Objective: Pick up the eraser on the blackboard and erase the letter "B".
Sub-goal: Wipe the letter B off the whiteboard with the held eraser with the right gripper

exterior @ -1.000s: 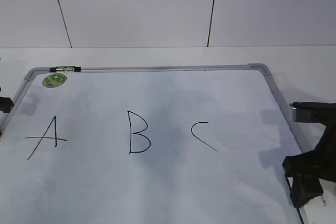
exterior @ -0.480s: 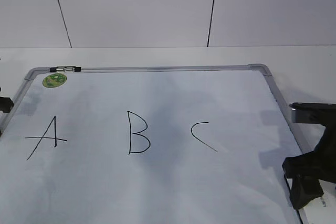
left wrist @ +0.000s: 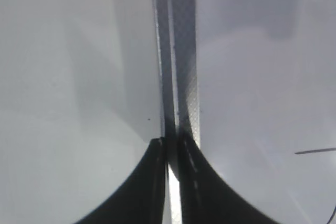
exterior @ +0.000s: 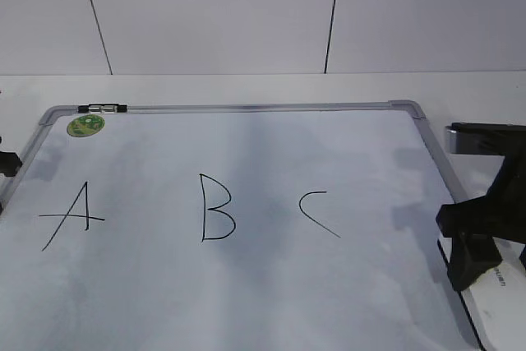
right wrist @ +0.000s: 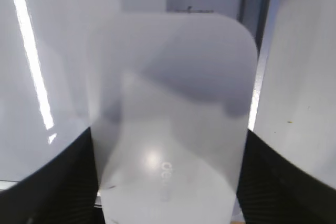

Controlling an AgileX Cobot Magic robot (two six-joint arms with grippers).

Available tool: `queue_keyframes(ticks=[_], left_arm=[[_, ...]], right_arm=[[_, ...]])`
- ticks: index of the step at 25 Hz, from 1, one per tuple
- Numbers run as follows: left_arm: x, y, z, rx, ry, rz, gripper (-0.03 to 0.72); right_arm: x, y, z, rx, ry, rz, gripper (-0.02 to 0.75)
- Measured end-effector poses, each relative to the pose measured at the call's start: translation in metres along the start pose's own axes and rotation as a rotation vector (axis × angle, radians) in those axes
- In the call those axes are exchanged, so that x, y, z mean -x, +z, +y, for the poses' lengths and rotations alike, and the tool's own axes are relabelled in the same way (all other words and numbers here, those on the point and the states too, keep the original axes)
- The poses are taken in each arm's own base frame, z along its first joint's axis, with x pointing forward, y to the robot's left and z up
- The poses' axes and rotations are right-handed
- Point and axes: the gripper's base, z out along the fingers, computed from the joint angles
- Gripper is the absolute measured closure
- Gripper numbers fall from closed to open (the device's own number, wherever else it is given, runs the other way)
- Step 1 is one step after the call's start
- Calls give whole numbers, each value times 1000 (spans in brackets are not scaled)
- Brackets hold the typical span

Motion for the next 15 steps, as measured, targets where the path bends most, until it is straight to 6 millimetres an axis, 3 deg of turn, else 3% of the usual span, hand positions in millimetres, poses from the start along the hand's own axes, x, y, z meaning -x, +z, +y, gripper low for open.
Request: queue_keyframes(ticks=[6, 15], left_arm=[[0, 0, 0, -1, -1, 0, 654], [0, 0, 0, -3, -2, 0, 654]], right_arm=[[11, -25, 5, 10, -14, -38, 218], [38, -91, 28, 69, -69, -232, 218]])
